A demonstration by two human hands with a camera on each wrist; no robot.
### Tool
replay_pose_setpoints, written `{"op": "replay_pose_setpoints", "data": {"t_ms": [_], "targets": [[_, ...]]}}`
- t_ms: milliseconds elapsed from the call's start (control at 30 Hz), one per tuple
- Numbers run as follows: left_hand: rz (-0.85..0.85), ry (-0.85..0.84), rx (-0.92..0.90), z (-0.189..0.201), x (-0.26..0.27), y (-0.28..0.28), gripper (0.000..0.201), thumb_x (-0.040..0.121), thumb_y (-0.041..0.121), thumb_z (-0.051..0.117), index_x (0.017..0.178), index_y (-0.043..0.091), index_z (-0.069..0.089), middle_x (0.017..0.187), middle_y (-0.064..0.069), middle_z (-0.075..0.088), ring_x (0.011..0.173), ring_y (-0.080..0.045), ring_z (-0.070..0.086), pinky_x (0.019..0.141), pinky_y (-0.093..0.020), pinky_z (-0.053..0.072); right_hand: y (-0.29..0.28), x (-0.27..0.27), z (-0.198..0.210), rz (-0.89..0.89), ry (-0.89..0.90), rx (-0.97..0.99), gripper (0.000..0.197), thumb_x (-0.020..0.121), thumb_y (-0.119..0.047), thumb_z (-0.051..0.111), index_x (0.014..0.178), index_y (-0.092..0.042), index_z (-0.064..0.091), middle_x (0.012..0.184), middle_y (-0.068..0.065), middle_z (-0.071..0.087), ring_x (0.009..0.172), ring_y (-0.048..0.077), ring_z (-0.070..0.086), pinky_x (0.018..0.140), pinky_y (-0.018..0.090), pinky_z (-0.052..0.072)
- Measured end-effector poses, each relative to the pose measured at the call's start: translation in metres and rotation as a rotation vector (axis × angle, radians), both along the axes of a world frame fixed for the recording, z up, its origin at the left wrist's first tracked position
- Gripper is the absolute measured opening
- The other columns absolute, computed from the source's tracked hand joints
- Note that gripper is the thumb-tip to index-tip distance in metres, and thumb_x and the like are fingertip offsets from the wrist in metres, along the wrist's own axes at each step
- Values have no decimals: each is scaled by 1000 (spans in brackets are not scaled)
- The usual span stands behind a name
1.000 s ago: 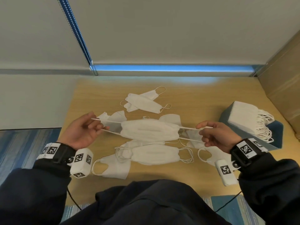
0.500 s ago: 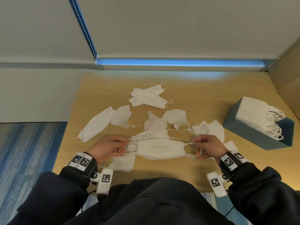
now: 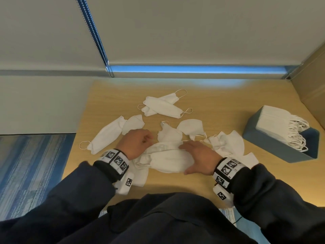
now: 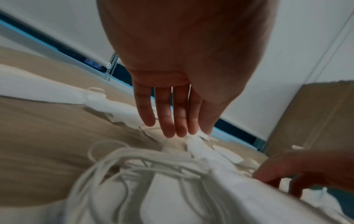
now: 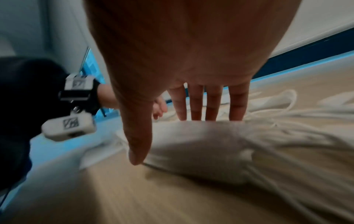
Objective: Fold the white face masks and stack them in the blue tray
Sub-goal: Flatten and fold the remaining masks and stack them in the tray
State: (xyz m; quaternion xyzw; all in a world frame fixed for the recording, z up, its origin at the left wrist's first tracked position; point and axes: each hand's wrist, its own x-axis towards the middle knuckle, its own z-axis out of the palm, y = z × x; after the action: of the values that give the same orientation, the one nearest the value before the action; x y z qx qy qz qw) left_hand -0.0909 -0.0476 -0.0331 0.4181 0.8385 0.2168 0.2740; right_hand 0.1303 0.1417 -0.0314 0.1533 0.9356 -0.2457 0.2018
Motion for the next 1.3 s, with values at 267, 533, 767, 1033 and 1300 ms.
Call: {"op": "replay_pose_setpoints", "data": {"t_ms": [267,533,767,1033,1300], "targets": [[-170,166,-304,-23,7,39,44,76,48,80,113,31,63,106,9,67,94,-17,64,81,-33,53,-12,-2,-29,117,31,104,99,73,-42,78,156,-25,27,150,3,39,134,26,41,110,44,41],[-172,124,-433,-14,-17,34,29,76,42,83,88,22,65,86,4,64,82,-19,63,71,-32,53,2,13,-33,153,22,143,99,72,-44,76,156,-32,26,150,-2,37,133,23,40,105,42,42],[127,-425,43,10,-52,21,19,83,22,83,77,22,65,68,17,65,75,-11,58,79,-31,42,11,3,-13,-123,18,-255,104,63,-67,84,152,-39,37,150,-10,44,136,13,43,116,42,37],[368,-619,453,56,-53,42,17,88,9,74,83,25,69,92,3,76,88,-20,67,80,-33,50,13,-62,36,-717,392,-733,29,89,-32,77,116,-22,73,111,6,75,102,20,71,92,45,56],[330,-724,564,76,-34,52,17,98,7,61,103,20,72,101,-4,76,92,-25,70,82,-40,55,-4,-102,60,-943,516,-1171,33,93,-15,71,124,-3,66,121,17,73,105,32,72,90,45,59]]}}
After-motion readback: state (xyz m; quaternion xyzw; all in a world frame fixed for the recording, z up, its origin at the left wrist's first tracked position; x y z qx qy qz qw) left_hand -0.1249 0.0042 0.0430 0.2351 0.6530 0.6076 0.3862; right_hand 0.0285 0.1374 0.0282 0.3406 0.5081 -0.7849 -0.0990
